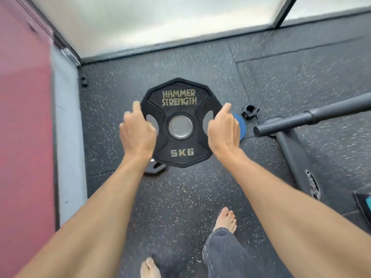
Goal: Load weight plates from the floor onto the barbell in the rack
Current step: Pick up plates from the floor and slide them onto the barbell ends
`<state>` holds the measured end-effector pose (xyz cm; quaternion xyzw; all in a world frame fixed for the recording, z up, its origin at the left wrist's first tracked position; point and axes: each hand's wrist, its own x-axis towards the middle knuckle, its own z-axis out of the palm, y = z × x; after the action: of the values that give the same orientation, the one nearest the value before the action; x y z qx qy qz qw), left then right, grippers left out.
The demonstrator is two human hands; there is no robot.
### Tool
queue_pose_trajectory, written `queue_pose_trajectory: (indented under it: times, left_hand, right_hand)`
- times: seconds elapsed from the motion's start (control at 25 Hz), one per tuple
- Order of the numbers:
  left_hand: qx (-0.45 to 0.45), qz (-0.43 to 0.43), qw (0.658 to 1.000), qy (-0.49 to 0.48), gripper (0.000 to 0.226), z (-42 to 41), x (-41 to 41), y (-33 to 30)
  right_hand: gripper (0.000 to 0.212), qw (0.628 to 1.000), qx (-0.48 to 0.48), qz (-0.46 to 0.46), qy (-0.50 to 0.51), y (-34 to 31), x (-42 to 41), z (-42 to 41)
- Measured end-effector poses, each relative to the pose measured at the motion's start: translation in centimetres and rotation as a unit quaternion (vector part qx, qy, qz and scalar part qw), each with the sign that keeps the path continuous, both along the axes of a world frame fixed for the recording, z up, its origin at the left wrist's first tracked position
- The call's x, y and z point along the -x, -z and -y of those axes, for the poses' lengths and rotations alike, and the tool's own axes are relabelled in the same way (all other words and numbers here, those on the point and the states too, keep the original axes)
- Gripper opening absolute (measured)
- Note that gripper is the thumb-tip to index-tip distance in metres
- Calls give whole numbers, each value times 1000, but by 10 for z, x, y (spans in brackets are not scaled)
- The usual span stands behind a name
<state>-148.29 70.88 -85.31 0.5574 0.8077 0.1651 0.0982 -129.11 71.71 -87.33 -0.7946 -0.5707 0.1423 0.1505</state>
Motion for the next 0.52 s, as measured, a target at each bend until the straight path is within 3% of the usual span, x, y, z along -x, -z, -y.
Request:
queue_pose_trajectory:
  times: [0.24,0.52]
  left_hand:
    - [-215,9,976,-33,42,32,41,-207]
    - [-383,81,920,-34,45,102,24,-407]
  right_hand:
    - [34,956,-286,-22,59,-192,53,54]
    - [37,896,-431,2,107,-423,44,135]
